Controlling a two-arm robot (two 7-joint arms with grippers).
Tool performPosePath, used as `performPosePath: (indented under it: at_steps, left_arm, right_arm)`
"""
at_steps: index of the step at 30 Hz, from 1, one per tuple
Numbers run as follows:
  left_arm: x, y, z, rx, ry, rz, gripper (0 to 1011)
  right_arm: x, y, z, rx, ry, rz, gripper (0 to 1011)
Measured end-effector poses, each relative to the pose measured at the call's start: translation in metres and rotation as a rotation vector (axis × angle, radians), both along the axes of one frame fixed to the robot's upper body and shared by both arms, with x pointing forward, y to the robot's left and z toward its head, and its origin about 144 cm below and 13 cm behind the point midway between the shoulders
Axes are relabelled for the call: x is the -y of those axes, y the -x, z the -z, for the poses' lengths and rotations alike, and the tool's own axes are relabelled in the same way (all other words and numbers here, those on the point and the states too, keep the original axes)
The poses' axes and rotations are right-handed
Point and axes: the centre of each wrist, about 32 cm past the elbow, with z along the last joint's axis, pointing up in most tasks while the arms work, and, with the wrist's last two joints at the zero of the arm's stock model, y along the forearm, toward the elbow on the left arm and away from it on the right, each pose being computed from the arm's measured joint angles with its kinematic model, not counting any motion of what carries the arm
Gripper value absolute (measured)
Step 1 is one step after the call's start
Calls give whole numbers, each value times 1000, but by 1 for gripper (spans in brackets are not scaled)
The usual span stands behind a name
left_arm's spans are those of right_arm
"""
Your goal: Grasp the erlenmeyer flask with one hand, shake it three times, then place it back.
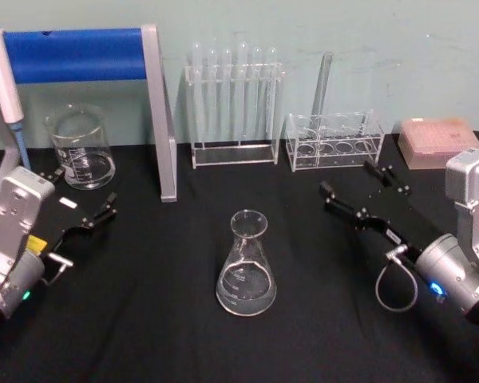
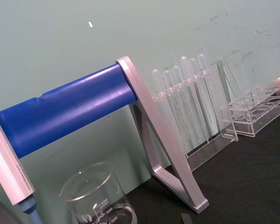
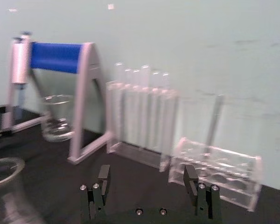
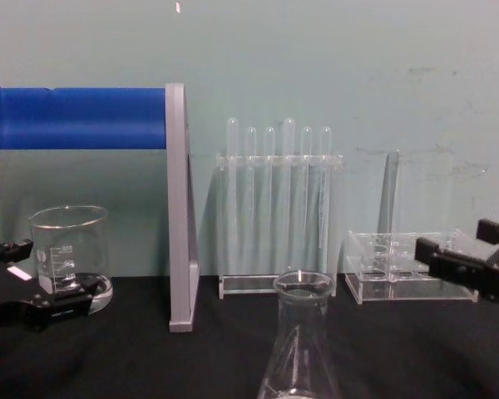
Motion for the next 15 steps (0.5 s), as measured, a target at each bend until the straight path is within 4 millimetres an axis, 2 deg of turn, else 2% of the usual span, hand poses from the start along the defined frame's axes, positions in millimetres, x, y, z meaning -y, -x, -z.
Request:
performPosePath:
  at_steps: [8, 15]
  left_arm:
    - [0, 0, 0, 0, 0, 0, 1001]
    - [0, 0, 0, 0, 0, 0, 1001]
  right_arm:
    - [-20, -19, 6, -16, 1, 142, 1000]
    - [-27, -37, 16, -96, -2, 189, 1000]
